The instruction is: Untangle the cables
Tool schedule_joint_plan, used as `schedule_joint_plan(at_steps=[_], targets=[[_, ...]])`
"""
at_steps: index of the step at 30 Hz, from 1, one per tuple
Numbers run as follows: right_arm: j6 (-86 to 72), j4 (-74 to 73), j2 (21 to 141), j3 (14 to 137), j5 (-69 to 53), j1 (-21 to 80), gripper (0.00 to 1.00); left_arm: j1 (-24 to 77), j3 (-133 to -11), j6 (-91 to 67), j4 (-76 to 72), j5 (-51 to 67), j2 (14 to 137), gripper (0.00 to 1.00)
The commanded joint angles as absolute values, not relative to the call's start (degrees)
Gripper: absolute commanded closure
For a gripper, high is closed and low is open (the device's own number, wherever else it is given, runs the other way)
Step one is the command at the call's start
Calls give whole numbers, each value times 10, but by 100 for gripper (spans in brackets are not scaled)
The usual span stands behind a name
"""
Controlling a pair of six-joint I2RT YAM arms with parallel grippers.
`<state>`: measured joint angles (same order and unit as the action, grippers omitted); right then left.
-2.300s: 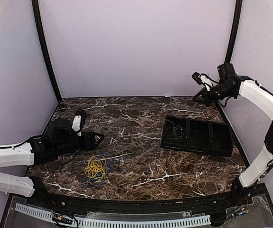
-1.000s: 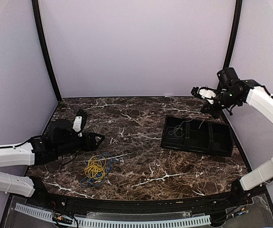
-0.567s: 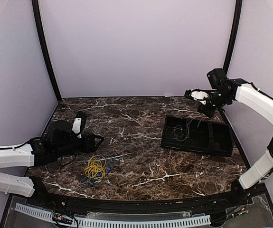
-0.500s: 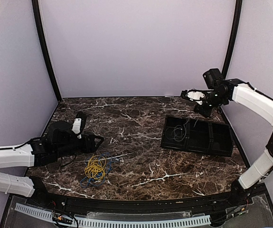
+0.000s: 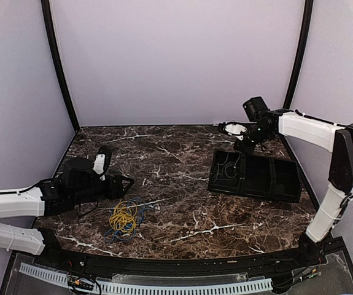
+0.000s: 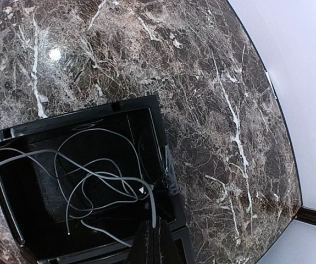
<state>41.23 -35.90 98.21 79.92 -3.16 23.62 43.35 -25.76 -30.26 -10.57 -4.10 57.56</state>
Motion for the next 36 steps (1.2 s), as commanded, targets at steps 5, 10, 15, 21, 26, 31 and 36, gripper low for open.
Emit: schedule_joint_plan(at_steps=[5, 10, 15, 21, 26, 31, 36], targets=[[388, -293, 1022, 781, -50, 243, 100, 433, -248, -308, -112, -47, 569, 35], [363, -276, 1037, 761, -44, 246, 100, 433, -252, -307, -111, -47, 567, 35], [336, -275, 1054, 754, -57, 246, 100, 433, -264, -300, -104, -48, 568, 34], [324, -291, 1050, 762, -37, 246, 94, 432, -275, -288, -87, -49, 581, 34], [326, -324, 1003, 761, -28, 246, 75, 432, -274, -289, -73, -66, 578, 33], [328, -359, 956, 765, -24, 246, 68, 428, -274, -289, -62, -77, 577, 31], [327, -383, 923, 787, -82, 250, 67, 423, -285, -287, -41, -59, 596, 29]])
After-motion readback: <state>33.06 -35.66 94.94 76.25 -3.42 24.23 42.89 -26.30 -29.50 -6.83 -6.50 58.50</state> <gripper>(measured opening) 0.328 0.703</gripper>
